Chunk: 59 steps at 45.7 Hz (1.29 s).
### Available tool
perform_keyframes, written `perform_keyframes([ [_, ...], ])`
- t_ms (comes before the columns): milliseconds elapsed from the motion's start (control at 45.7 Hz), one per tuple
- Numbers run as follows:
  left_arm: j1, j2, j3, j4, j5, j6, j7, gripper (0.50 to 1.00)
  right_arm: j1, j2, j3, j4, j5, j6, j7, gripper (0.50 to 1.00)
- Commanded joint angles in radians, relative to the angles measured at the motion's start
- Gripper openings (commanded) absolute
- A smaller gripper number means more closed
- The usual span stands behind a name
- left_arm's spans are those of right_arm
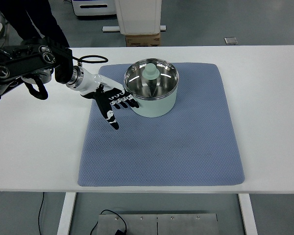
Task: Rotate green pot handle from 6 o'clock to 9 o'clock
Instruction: 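Lift the left hand away from the pot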
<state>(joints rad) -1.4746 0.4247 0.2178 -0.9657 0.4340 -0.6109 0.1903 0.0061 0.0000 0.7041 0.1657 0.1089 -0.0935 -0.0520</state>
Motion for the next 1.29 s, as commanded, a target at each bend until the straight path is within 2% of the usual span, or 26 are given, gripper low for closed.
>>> perform_keyframes([
  [0, 0.000, 0.005, 0.000, 0.018, 0.006, 0.000, 0.000, 1.000, 0.000, 0.000, 0.000, 0.000, 0.000, 0.000, 0.000, 1.000],
  [634, -0.012, 0.032, -0.001, 0.061, 0.008, 0.000, 0.000, 1.000, 0.000, 0.000, 0.000, 0.000, 0.000, 0.000, 0.000, 1.000],
  [1138, -0.061, 0.051, -0.020, 0.159, -0.004, 0.000, -0.002, 1.000, 0.000, 0.000, 0.000, 0.000, 0.000, 0.000, 0.000, 1.000],
  [1269, -0.069, 0.049, -0.072, 0.232, -0.021, 0.000, -0.009, 1.000, 0.000, 0.000, 0.000, 0.000, 0.000, 0.000, 0.000, 1.000],
])
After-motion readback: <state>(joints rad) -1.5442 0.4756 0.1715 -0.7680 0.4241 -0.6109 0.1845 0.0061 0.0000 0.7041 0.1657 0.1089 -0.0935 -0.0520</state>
